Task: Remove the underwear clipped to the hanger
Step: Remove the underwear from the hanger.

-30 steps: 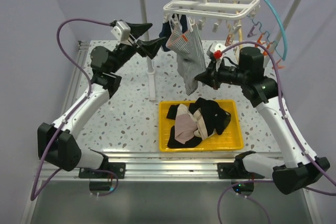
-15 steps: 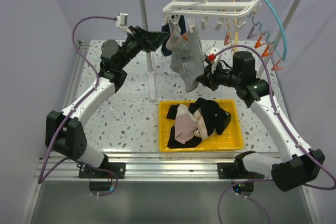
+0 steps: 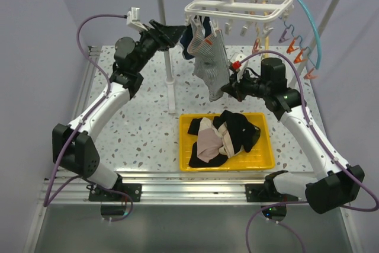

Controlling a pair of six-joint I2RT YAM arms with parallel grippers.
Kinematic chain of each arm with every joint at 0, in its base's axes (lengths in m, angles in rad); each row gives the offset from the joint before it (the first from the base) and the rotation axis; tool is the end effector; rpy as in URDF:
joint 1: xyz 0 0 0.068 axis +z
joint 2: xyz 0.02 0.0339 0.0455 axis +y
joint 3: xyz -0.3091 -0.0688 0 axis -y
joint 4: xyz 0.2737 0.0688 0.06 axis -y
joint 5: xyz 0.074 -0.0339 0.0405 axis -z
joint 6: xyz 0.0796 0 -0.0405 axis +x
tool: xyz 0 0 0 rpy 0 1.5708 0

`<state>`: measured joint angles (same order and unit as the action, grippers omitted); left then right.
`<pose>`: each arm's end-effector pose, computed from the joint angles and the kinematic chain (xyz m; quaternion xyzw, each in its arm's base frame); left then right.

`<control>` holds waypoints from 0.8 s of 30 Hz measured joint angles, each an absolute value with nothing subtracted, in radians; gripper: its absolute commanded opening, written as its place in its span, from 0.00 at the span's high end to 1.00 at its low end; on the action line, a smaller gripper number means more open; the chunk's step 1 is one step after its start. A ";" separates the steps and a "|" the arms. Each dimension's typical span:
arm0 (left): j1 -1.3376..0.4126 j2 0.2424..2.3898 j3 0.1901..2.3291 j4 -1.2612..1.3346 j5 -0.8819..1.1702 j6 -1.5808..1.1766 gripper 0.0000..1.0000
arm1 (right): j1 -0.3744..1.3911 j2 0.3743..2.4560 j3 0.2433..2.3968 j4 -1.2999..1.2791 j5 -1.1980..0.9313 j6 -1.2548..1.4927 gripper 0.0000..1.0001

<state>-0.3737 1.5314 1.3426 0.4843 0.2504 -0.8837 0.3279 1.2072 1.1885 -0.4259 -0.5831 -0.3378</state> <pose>0.3954 -0.1762 0.4739 -0.0519 0.5969 -0.5290 0.6011 0.2809 0.1419 0.3969 -0.4096 0.7153 0.2405 0.5125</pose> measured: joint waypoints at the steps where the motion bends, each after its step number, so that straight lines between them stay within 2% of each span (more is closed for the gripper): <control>1: -0.374 1.540 1.354 0.482 0.242 -0.884 0.33 | 0.328 1.207 1.188 -0.426 -0.582 -0.338 1.00; 6: -0.390 1.590 1.415 0.442 0.202 -0.880 0.34 | 0.328 1.207 1.188 -0.425 -0.575 -0.338 1.00; 16: -0.467 1.715 1.566 0.336 0.096 -0.825 0.42 | 0.328 1.207 1.188 -0.424 -0.574 -0.333 1.00; 24: -0.487 1.818 1.673 0.270 -0.009 -0.755 0.43 | 0.328 1.207 1.188 -0.413 -0.575 -0.318 1.00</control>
